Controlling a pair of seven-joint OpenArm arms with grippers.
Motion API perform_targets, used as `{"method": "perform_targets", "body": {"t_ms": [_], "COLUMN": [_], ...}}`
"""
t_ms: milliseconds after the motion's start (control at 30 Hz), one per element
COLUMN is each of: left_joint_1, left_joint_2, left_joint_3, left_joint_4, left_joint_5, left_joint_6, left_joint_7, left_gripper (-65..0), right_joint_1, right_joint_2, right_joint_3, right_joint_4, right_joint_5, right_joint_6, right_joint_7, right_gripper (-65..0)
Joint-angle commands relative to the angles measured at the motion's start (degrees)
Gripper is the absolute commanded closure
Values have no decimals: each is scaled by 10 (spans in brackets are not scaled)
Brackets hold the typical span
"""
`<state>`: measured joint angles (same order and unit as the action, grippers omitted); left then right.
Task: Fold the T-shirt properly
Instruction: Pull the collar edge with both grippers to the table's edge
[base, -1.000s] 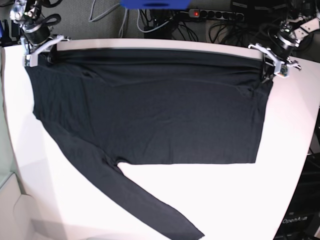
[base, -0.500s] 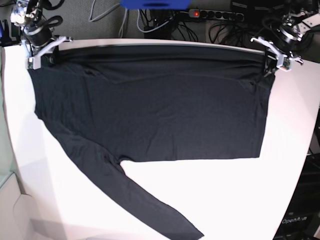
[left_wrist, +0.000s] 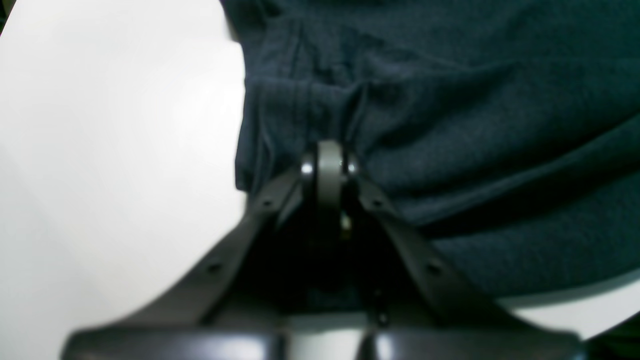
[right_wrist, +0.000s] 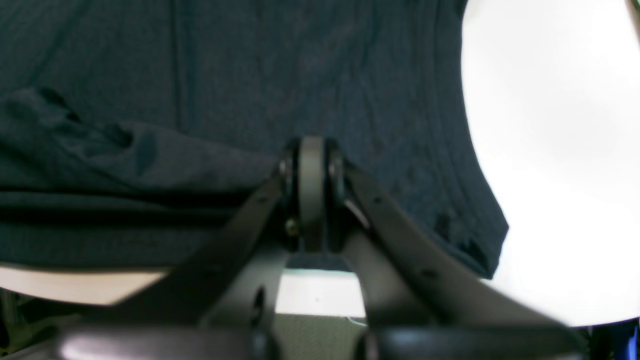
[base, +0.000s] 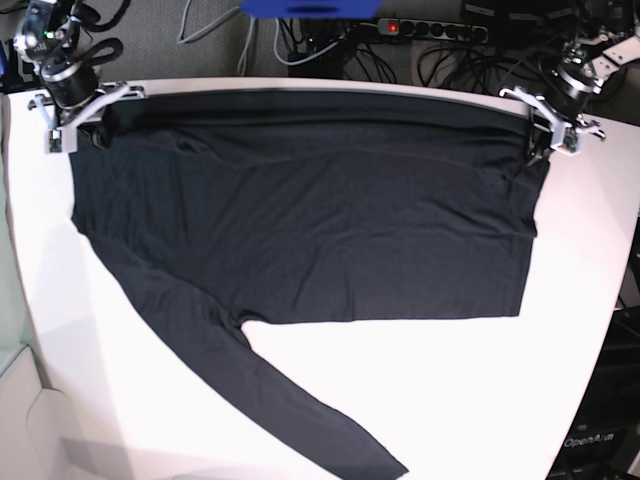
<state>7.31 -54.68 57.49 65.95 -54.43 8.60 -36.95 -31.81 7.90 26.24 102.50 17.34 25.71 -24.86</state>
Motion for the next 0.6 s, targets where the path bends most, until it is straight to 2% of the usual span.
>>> {"method": "perform_targets", "body": {"t_ms": [0,233,567], "left_joint_1": [17,17,16], "left_joint_2": [2,1,-14], "left_joint_3": [14,14,14], "left_joint_4": [-10,-7,55], "left_joint_5": [-19,-19,-19], "left_joint_6": [-6,-6,-5], "left_joint_7": [206,206,205], "left_gripper": [0,0,0], "right_joint_1": [-3,-2,-1], "right_joint_2": [6,6,7], "right_joint_3": [4,4,4], "right_joint_4": [10,10,10], "right_joint_5": [6,5,5], "right_joint_6": [-2,-2,-2], "right_joint_7": [12,12,12], "right_gripper": [0,0,0]}}
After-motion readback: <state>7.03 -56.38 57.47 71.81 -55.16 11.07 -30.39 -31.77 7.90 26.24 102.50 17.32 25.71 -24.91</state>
